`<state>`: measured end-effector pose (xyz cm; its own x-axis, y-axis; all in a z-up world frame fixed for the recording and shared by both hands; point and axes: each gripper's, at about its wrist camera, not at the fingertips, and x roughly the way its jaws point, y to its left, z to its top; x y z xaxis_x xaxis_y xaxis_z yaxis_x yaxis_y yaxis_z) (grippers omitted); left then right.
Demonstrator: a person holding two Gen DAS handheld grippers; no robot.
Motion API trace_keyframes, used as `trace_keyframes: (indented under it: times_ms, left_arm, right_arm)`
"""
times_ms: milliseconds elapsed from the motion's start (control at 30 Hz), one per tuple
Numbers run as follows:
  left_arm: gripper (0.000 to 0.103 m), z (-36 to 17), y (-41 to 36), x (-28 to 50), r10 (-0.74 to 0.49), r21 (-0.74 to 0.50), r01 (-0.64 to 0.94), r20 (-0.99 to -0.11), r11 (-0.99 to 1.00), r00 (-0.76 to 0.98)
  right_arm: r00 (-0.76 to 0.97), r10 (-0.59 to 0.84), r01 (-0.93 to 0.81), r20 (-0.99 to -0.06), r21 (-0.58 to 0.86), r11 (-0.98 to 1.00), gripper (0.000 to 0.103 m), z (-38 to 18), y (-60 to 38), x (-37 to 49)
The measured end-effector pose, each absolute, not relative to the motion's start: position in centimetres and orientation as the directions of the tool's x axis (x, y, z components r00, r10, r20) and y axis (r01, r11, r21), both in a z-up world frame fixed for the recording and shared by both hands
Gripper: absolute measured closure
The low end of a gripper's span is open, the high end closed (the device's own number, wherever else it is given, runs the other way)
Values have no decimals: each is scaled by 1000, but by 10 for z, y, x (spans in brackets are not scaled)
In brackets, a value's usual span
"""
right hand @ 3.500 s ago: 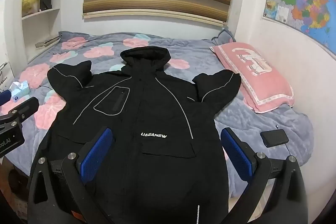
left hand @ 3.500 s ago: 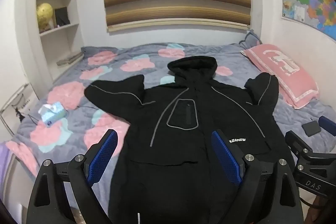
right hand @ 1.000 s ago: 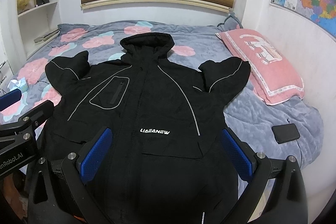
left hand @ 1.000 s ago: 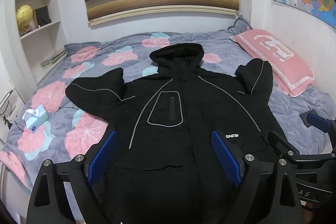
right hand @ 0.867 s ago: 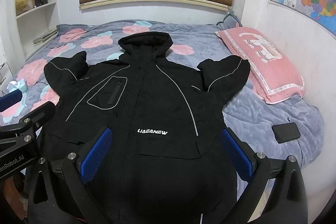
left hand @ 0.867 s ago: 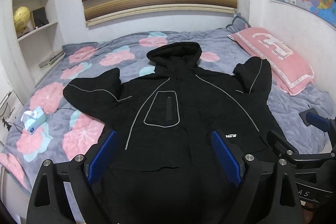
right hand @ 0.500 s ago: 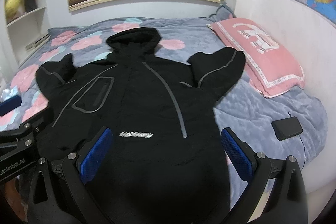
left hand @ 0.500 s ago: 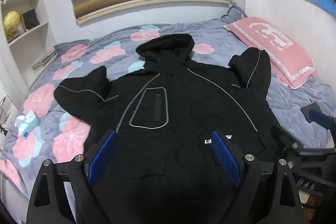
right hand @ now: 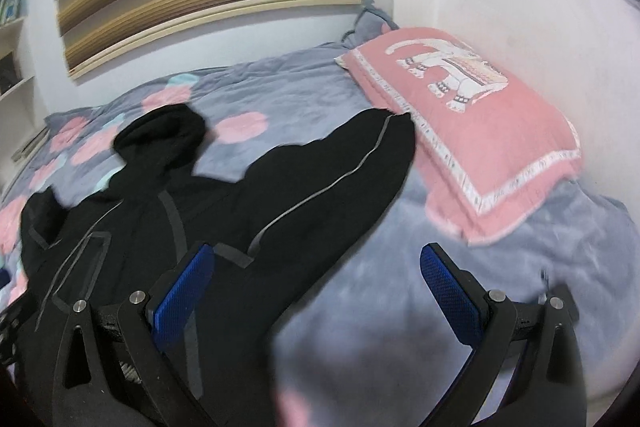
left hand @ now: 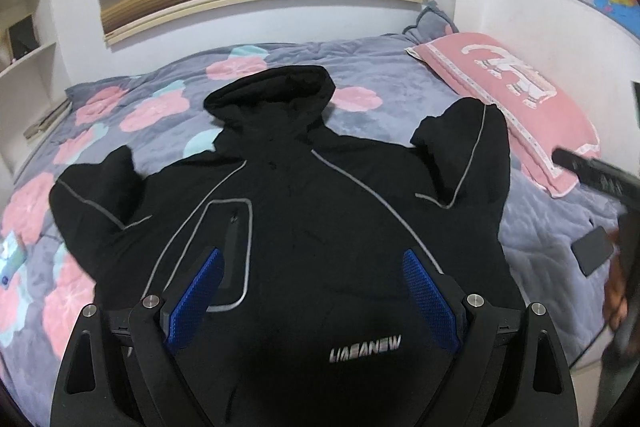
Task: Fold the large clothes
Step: 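Grasp the jacket sleeve cuff with the right gripper and lift it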
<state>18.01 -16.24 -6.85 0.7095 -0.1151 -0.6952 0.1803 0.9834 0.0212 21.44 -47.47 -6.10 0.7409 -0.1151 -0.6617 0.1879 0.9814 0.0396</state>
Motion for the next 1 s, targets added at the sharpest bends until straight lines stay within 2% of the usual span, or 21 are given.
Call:
trace_keyframes:
  times_ms: [67,167,300,467,733,767,833,867,900,933,1000]
  left_arm:
    - [11,-74,-169,197,-114,23,180,-691,983,714]
    - [11,-85,-180,221,-109,32,183,-696,983,710]
    - [11,-103,-191,250,-107,34,189,-720,981,685]
    - [11,-129,-197,270,-91,51,195,-750,980,655]
    - [11,-153,-193,290,-49,75,170,-779,982,626]
    - [11,-156,-193,293,-47,75,169,-783,983,620]
    - [11,-160,-192,296,-46,77,170,-786,982,617]
    - [11,-162,-193,297,-46,79,173,-786,982,616]
    - [11,-164,-194,298,-47,80,178,-786,981,616]
    - [11,-165,-196,299,-53,78,185,-787,980,614]
    - [11,-169,-202,304,-73,70,207,-786,976,613]
  right_arm:
    - [741,-101,178,-664,48,983,9,-68,-502,247]
    - [722,-77,175,-688,74,982,12,-87,-540,301]
    - [723,-15,180,-691,168,969,12,-109,-586,358]
    - [694,-62,281,-717,191,941,12,-141,-633,425]
    - [630,-17,326,-776,245,913,12,-188,-665,509]
    - [613,-18,330,-790,235,915,15,-195,-664,517]
    - [589,-6,288,-808,203,936,40,-203,-653,529]
    - [581,-5,261,-814,180,948,64,-205,-645,531]
    - [580,-6,236,-815,161,958,80,-205,-638,529]
    - [595,-7,203,-804,142,969,86,-201,-631,523]
    - [630,-20,169,-776,112,979,88,-187,-621,503]
